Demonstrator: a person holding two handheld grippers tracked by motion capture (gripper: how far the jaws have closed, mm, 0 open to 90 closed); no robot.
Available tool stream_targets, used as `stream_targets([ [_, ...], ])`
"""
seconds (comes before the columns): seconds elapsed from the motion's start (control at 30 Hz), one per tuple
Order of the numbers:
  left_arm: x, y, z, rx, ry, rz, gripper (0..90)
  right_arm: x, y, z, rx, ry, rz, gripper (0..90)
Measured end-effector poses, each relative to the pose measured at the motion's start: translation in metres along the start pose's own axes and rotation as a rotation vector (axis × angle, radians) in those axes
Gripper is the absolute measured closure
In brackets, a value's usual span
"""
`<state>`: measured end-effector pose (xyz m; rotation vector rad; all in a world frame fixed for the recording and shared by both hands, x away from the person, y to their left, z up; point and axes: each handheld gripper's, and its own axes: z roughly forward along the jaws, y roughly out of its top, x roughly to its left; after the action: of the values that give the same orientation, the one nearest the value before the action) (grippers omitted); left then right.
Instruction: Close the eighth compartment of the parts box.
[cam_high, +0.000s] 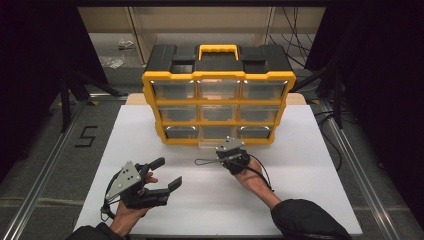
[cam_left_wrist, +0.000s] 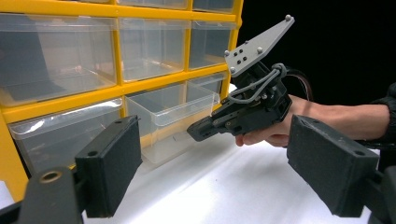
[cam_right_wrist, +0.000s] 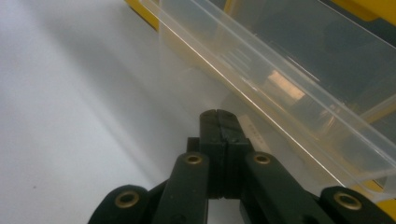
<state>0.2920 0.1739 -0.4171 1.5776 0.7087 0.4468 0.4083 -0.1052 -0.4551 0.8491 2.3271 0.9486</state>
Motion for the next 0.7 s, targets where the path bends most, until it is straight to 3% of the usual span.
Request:
stream_targets([
  [0.7, 0.0004, 0.0002, 0.0000, -0.003, 0.000, -0.004, 17.3, -0.0052, 0.0029, 0.0087, -0.003, -0.023, 0.012, 90.0],
])
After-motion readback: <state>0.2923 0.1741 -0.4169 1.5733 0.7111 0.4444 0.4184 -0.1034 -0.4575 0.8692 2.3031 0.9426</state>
